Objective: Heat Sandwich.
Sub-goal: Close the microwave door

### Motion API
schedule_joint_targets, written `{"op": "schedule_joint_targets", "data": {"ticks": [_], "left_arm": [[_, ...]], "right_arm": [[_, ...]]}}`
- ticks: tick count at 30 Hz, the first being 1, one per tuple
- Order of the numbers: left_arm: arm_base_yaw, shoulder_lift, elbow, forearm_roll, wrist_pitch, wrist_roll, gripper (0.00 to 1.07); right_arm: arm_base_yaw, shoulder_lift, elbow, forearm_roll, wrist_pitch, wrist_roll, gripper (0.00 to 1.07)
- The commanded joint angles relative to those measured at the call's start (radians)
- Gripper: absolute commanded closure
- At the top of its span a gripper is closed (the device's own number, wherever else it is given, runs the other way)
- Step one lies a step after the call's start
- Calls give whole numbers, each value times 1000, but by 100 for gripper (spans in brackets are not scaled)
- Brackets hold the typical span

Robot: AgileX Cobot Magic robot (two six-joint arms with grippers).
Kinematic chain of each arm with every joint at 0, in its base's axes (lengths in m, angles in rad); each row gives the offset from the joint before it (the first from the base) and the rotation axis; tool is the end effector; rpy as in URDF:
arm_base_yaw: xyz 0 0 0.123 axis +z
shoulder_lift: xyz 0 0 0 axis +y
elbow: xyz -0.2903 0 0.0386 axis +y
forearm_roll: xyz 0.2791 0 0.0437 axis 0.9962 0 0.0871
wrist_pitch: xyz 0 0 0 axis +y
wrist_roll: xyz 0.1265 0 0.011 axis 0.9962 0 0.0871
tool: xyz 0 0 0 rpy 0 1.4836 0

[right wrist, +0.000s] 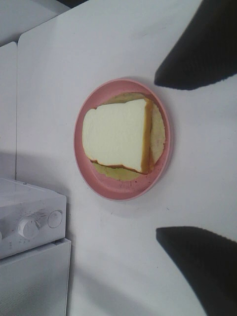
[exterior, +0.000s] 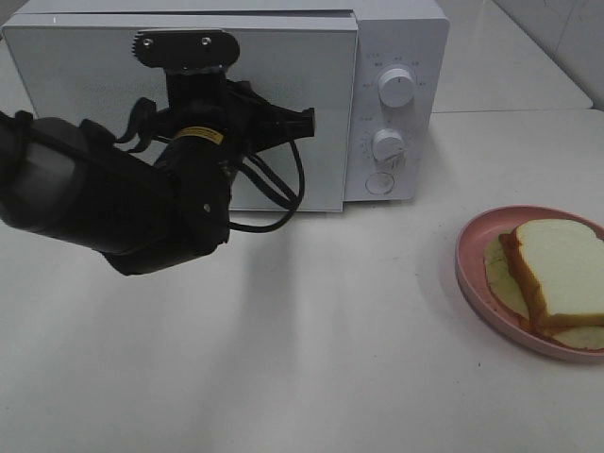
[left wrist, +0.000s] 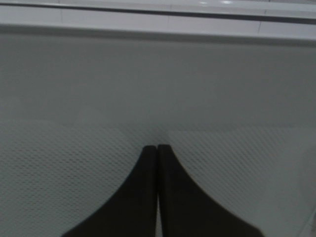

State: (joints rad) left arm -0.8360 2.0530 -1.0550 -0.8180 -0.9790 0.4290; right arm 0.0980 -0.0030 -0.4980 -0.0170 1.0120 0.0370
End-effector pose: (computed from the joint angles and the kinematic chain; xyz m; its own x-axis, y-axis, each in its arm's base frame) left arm 0.3635 -0.2877 0.1396 -0.0979 -0.0197 -0.9950 0.1776 0.9834 -0.0369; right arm 0.0491 0.0030 0.2809 -0.4114 -0.0123 -0.9114 -0.0733 0.9971 0.0196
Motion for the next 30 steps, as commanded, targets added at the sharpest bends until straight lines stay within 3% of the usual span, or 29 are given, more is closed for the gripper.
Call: {"op": "schedule_joint_targets", "data": {"ticks": [1,6,30], "left_arm": [[8,30,-60,-15,-2,21,107],[10,53,-110,-50,1,73,107],[10,73,-133,-70,0,60,107]], "right_arm": [[-5,-29,3,-8,-16,3,33],[-5,-29,3,-8,-16,2,33],[-5,-29,3,-8,-16,2,33]]}}
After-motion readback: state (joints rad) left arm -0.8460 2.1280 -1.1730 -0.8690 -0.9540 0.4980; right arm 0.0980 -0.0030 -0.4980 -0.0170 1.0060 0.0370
